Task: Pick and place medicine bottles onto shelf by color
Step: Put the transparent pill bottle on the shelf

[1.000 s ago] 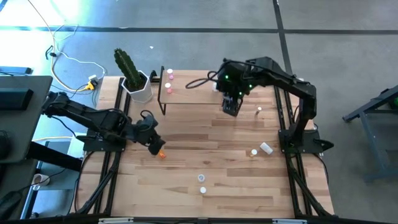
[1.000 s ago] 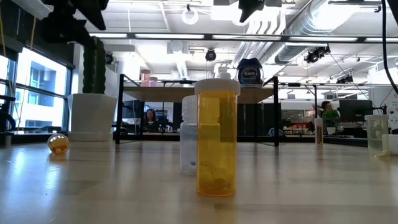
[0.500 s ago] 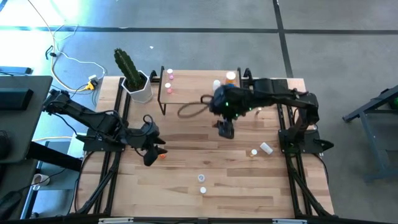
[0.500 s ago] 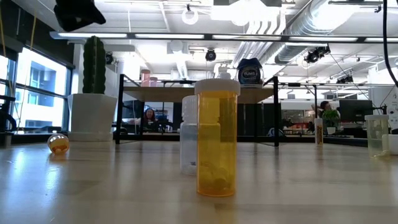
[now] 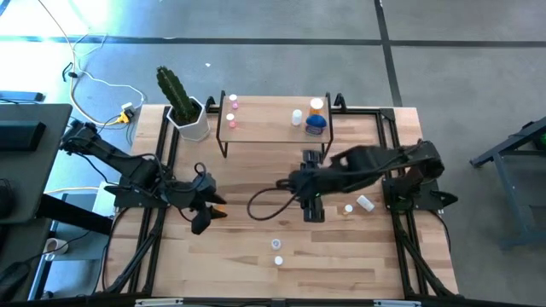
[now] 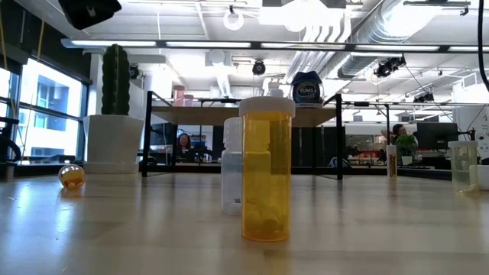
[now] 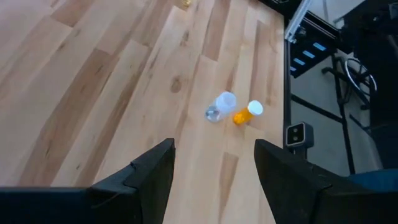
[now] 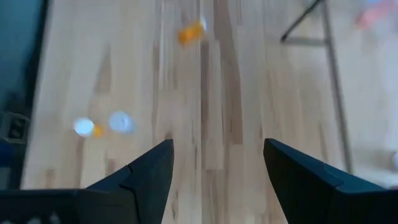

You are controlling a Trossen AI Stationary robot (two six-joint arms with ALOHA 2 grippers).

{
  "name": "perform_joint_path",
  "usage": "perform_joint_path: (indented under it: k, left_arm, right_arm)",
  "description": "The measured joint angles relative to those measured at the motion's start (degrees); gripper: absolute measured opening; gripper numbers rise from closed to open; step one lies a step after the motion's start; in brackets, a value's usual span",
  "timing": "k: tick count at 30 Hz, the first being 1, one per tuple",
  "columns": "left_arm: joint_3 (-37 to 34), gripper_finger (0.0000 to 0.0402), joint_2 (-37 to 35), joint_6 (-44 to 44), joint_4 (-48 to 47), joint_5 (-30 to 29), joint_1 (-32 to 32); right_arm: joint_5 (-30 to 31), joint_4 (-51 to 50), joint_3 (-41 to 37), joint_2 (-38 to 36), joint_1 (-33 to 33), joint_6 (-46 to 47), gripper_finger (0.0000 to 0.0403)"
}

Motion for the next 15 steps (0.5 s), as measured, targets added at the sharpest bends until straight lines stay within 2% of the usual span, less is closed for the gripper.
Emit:
perform_joint_path:
  k: [5,9,15]
  left_arm:
    - [0.02,0.0209,-0.02,0.0,0.31,-0.01,-0.71]
    - [0.02,0.0209,-0.02,0.0,0.28,-0.01,-0.72]
    - [0.02,0.0209,-0.02,-0.14,-0.03,0.42,-0.72]
  right_arm:
    - [-2.0,6.54,-9.76,-0.29,0.49,3.05,0.024]
    - [-6.72,15.87,-15.85,-0.31,1.38,4.26,0.024]
    - [-7.59,31.41,-25.22,-0.31,4.17,4.25,0.024]
